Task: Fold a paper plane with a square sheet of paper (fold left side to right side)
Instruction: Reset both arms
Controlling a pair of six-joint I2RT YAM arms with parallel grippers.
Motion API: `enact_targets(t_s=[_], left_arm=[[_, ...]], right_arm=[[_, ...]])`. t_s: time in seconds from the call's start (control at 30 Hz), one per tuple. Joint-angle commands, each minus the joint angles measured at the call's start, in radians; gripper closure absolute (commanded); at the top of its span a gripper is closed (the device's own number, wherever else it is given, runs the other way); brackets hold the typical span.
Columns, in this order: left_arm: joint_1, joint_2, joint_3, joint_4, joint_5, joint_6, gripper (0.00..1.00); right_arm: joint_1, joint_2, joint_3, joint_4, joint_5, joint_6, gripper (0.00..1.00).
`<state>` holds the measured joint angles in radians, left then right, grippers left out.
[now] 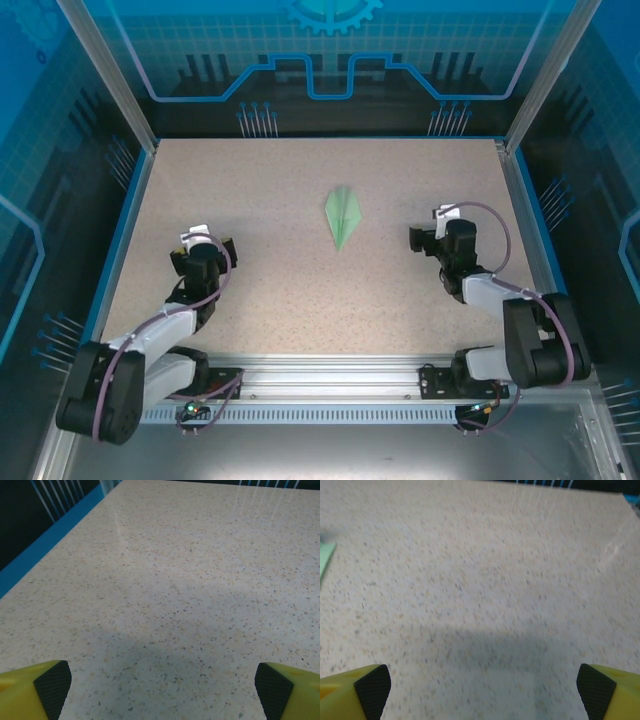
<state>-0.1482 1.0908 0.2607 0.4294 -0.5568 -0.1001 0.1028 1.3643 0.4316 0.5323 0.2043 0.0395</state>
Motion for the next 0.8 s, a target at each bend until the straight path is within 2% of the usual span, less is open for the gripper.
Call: enact_targets(t_s=[0.0,0.07,0.2,0.37,0.4,0.43,0.53,0.77], left_arm=[[0.036,0.061,-0.003,0.226,0.13,0.069,0.01],[0.058,0.109,0.001,0.295,0.195,0.079,0.01],[0.086,0.202,0.021,0.397,0.309,0.083,0.02],[0.09,0.423,0.049,0.566,0.389,0.124,0.02],[0.092,0.439,0.065,0.558,0.401,0.129,0.01],[0.093,0.413,0.1,0.446,0.41,0.125,0.01],[0.128,0.429,0.145,0.38,0.414,0.082,0.01],[0.131,0.429,0.14,0.389,0.413,0.08,0.02]], right_arm=[[-0.027,0.094,-0.01,0.2,-0.066,-0.037,0.0],[-0.027,0.147,-0.018,0.271,-0.085,-0.051,0.0],[-0.047,0.14,-0.009,0.236,-0.132,-0.04,0.01],[-0.051,0.139,-0.008,0.232,-0.14,-0.039,0.01],[-0.051,0.138,-0.008,0.23,-0.14,-0.04,0.0],[-0.052,0.138,-0.008,0.231,-0.14,-0.039,0.0],[-0.044,0.139,-0.008,0.23,-0.132,-0.044,0.0],[-0.037,0.139,-0.005,0.229,-0.127,-0.05,0.0]])
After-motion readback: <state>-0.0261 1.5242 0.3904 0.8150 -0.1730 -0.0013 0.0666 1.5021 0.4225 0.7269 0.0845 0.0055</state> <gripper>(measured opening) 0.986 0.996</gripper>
